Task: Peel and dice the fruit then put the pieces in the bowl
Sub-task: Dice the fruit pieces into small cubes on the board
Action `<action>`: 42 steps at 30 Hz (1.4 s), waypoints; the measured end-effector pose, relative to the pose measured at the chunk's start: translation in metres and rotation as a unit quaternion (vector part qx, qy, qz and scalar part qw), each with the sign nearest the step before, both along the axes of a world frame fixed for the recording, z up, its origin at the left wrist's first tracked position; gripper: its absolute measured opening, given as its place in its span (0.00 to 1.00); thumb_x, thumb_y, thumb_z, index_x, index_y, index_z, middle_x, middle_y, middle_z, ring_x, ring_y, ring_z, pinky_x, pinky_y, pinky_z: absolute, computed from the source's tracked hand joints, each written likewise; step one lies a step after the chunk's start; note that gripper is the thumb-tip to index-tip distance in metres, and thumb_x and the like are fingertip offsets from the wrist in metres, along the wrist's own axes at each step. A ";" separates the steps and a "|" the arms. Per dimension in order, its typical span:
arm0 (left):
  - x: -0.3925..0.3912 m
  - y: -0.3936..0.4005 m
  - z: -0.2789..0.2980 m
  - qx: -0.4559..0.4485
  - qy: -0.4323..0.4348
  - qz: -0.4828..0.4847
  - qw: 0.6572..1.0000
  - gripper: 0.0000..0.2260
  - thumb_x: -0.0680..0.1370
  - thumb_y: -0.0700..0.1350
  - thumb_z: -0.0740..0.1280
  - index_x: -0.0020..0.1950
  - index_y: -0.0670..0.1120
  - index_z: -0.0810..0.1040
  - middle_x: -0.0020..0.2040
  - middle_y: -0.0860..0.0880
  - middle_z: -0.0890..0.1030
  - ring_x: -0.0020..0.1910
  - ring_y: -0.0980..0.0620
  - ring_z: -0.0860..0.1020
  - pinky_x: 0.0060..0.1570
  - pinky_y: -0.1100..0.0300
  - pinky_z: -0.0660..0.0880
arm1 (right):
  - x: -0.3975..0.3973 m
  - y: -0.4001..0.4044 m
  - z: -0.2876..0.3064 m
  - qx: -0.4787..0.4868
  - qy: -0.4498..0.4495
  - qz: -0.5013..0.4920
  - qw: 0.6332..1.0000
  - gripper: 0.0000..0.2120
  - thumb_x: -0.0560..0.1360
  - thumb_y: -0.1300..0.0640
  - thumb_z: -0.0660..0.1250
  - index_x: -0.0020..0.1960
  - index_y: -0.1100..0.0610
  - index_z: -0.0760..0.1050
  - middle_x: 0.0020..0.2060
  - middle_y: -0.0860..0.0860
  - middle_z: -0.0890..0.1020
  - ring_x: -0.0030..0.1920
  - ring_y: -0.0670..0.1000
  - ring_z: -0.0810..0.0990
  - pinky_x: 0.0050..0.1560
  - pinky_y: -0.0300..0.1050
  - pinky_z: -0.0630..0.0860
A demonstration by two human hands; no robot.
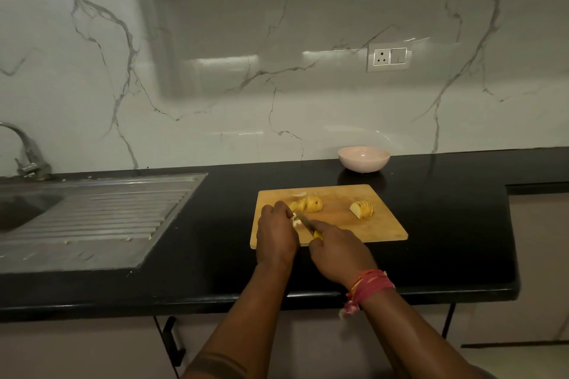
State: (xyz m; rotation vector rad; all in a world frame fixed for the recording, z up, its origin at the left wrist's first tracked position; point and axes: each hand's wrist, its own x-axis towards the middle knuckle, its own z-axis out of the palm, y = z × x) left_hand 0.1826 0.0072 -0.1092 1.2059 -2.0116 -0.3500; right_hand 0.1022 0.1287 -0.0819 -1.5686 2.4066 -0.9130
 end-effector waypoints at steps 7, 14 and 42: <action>0.003 0.000 0.001 0.019 0.089 0.004 0.996 0.11 0.80 0.34 0.64 0.54 0.49 0.78 0.54 0.51 0.73 0.42 0.58 0.73 0.34 0.67 0.67 | -0.005 -0.002 -0.001 -0.016 -0.021 0.015 1.000 0.24 0.80 0.51 0.59 0.75 0.38 0.66 0.49 0.48 0.82 0.42 0.48 0.80 0.42 0.45 0.77; -0.002 -0.006 0.006 0.027 0.141 0.007 0.990 0.06 0.82 0.40 0.65 0.54 0.50 0.80 0.54 0.51 0.75 0.47 0.58 0.75 0.39 0.72 0.67 | -0.016 -0.002 -0.005 -0.057 -0.034 0.013 0.998 0.23 0.81 0.52 0.60 0.75 0.42 0.67 0.47 0.49 0.83 0.40 0.47 0.79 0.41 0.48 0.79; -0.043 -0.063 0.027 0.040 -0.102 0.004 0.994 0.14 0.78 0.43 0.72 0.64 0.49 0.81 0.60 0.47 0.81 0.55 0.49 0.80 0.56 0.51 0.80 | -0.047 -0.031 -0.018 -0.144 -0.105 -0.014 0.984 0.22 0.81 0.52 0.60 0.74 0.43 0.70 0.55 0.46 0.82 0.47 0.45 0.78 0.45 0.41 0.76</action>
